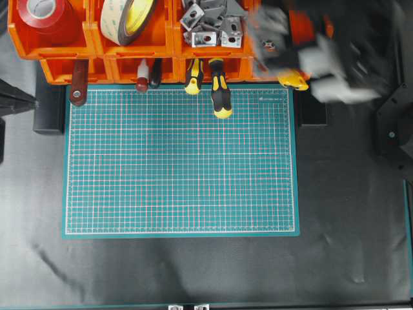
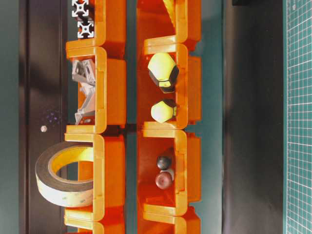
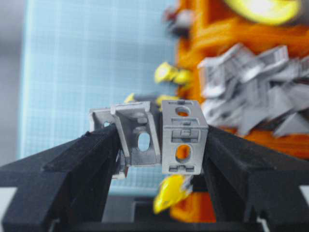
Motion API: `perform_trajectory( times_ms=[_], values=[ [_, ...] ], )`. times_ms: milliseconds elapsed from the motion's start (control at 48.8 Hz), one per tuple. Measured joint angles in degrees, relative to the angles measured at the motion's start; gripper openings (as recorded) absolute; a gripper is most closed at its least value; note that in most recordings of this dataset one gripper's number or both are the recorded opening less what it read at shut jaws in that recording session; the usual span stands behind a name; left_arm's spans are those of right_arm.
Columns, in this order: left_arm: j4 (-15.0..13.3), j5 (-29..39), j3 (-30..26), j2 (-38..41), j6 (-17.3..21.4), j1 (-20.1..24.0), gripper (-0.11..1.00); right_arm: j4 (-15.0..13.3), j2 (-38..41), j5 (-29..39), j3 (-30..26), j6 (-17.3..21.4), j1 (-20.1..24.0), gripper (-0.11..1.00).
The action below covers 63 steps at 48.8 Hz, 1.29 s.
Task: Pick corner brachets from container rack with right arm.
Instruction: 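Lift the held brackets out of the bin and carry them over the mat, then lower the brackets toward the mat and open the right gripper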
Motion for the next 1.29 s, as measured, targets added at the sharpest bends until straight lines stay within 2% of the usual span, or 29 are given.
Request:
perform_trajectory(
  times_ms=[184,410,594,778,1044,1290],
  values=[
    [0.0,-0.1,0.0,-1.3,-0.1,-0.2,0.0,-0.3,-6.9,-6.4,13.0,0.4,6.9,0.52],
    [0.1,0.0,-0.5,-2.6,-0.1,-0.2,0.0,-0.2,-9.3,-24.4,29.3,0.4,15.6,0.52],
    [0.0,0.0,-0.7,-3.1,-0.1,-0.2,0.0,-0.2,-6.0,-40.3,37.9,0.3,18.2,0.52],
    [0.0,0.2,-0.8,-3.5,0.0,-0.3,0.0,-0.5,1.3,-47.9,39.5,-0.8,18.0,0.52],
    [0.1,0.3,-0.8,-3.6,0.0,-0.3,0.0,-5.2,13.8,-50.5,39.6,-1.5,17.0,0.52],
    [0.0,0.4,-0.8,-3.6,-0.1,-0.2,0.0,-6.1,19.2,-54.1,39.2,-1.5,15.8,0.52]
  ],
)
